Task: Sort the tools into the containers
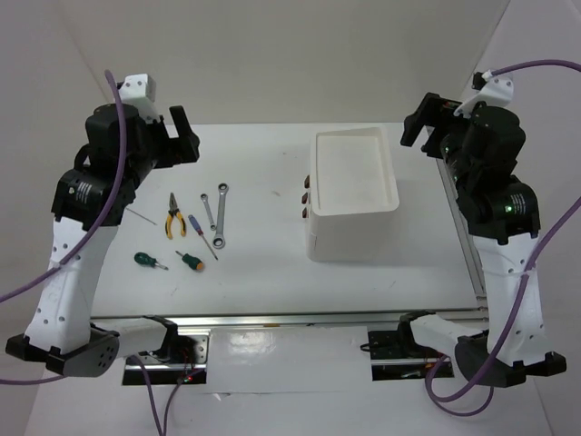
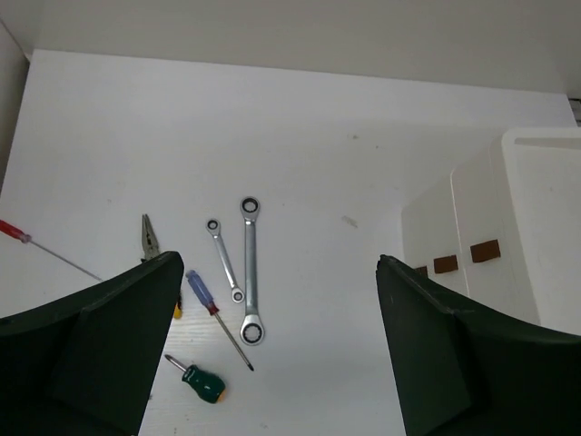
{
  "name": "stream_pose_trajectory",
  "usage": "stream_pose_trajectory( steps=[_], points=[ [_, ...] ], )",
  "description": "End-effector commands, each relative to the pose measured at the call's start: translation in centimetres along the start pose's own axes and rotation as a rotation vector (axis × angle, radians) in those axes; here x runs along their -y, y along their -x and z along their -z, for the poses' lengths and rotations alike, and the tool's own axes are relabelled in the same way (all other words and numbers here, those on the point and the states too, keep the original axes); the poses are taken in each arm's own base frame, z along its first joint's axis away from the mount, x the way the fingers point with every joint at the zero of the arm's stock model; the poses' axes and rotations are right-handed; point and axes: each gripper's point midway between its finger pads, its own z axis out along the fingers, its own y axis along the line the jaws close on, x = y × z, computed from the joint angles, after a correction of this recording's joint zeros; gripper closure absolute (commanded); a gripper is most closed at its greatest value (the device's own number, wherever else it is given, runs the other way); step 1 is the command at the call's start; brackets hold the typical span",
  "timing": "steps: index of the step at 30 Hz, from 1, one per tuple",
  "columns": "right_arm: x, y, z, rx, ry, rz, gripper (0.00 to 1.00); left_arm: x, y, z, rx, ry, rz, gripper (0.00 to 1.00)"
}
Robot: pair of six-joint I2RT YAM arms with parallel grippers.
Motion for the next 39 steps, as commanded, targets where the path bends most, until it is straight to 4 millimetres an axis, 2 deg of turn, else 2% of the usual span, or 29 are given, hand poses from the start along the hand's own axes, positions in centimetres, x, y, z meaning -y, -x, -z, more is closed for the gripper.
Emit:
stream_pose_trajectory(
  steps=[1,3,4,6,7,8,12,14,15,16,18,19,23,27,28,30,31,32,33,34,35,38,39],
  points=[
    [0.8,0.0,-0.3,0.009,-0.069,0.041,0.0,0.6,-0.2,0.0,-0.01,-0.044,0.03,0.0],
    [0.3,-0.5,0.0,0.011,-0.02,0.065,0.0,1.0,-0.5,-0.2,-0.022,-0.069,0.059,0.0],
    [-0.1,-0.3,-0.5,0.029,-0.004,0.059,0.0,2.1,-1.5,-1.0,-0.056,-0.124,0.066,0.0],
    [0.6,-1.2,-1.7,0.024,-0.05,0.072,0.0,3.3,-2.3,-1.3,-0.081,-0.185,0.09,0.0],
    [0.9,-2.4,-2.7,-0.019,-0.072,0.086,0.0,3.8,-2.7,-1.5,-0.093,-0.211,0.103,0.0],
    [0.7,-3.9,-4.8,-0.072,-0.083,0.113,0.0,4.5,-3.5,-2.2,-0.108,-0.246,0.113,0.0],
    [-0.4,-6.7,-7.8,-0.148,-0.056,0.134,0.0,5.3,-5.1,-3.3,-0.139,-0.29,0.17,0.0],
    [-0.8,-7.6,-8.8,-0.164,-0.041,0.136,0.06,5.4,-5.7,-3.6,-0.152,-0.309,0.173,0.0],
    [-0.7,-9.1,-9.8,-0.203,-0.049,0.147,0.11,5.4,-6.6,-3.8,-0.177,-0.311,0.182,0.0],
    [-0.9,-9.5,-10.3,-0.211,-0.041,0.148,0.13,5.6,-6.7,-3.9,-0.177,-0.323,0.183,0.0],
    [-0.5,-12.2,-11.6,-0.275,-0.065,0.158,0.18,5.4,-7.4,-4.6,-0.191,-0.318,0.186,0.0],
    [-0.3,-12.5,-11.9,-0.282,-0.076,0.162,0.24,5.5,-7.8,-4.8,-0.199,-0.327,0.186,0.0],
    [0.4,-15.0,-12.4,-0.361,-0.118,0.155,0.25,6.0,-9.5,-6.6,-0.249,-0.37,0.216,0.0],
    [1.5,-17.9,-12.1,-0.429,-0.166,0.147,0.34,7.8,-10.9,-8.0,-0.296,-0.475,0.288,0.0],
    [1.8,-18.6,-11.7,-0.443,-0.17,0.152,0.34,8.4,-11.5,-8.9,-0.308,-0.528,0.306,0.0],
    [1.9,-18.6,-11.4,-0.439,-0.172,0.141,0.44,9.6,-12.2,-9.6,-0.344,-0.59,0.362,0.0],
    [2.1,-19.0,-10.9,-0.454,-0.175,0.145,0.46,10.4,-13.9,-10.2,-0.41,-0.647,0.392,0.0],
    [2.2,-19.1,-10.8,-0.462,-0.177,0.148,0.41,11.2,-13.3,-10.8,-0.376,-0.702,0.402,0.0],
    [2.1,-18.8,-10.6,-0.454,-0.175,0.145,0.34,12.1,-13.7,-11.0,-0.403,-0.734,0.446,0.0],
    [2.2,-19.4,-10.2,-0.482,-0.173,0.151,0.26,12.6,-14.3,-11.2,-0.429,-0.77,0.469,0.0],
    [2.3,-19.5,-10.0,-0.491,-0.175,0.153,0.18,14.0,-14.7,-11.9,-0.429,-0.818,0.47,0.0],
    [2.2,-20.3,-9.8,-0.518,-0.165,0.146,0.1,16.5,-15.7,-12.0,-0.467,-0.88,0.493,0.0],
    [2.0,-20.4,-9.8,-0.521,-0.156,0.143,0.1,17.3,-15.4,-12.5,-0.451,-0.904,0.497,0.0]
  ],
)
